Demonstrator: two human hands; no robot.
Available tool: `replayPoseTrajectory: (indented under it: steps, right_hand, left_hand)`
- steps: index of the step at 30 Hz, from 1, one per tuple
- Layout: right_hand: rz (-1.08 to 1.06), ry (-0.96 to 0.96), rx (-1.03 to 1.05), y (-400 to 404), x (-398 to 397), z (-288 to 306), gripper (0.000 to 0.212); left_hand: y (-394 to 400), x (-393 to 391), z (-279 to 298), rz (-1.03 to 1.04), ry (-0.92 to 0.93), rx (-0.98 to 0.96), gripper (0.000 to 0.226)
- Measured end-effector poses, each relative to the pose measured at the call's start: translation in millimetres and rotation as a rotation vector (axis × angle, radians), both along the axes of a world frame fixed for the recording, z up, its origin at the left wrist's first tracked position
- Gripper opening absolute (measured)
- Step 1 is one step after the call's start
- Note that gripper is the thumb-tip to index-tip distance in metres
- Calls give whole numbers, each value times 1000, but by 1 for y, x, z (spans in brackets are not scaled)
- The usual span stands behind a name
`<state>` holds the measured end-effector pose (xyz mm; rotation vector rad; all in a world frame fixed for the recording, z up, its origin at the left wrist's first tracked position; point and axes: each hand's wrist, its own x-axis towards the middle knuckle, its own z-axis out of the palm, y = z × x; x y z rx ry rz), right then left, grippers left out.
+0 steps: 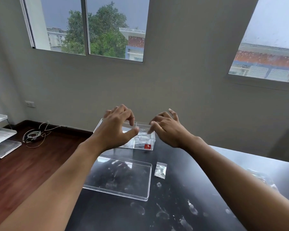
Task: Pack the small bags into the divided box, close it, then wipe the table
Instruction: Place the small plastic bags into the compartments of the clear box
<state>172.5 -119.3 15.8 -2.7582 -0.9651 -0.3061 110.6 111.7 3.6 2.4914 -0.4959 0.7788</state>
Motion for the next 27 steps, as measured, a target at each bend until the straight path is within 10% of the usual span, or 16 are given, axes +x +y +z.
replayPoseTrajectory:
  steps: [7, 14, 27]
  right_hand:
    - [-182, -113, 86, -47, -39, 13, 57]
    - [-301, -38, 18, -121, -90, 9, 20]
    - [-404, 412, -286, -211, -144, 14, 65]
  left_hand:
    - [-57, -34, 9, -503, 233, 21, 19]
    - [-90, -43, -15, -359, 418, 298, 31]
    - [-108, -31, -21, -153, 520, 215, 29]
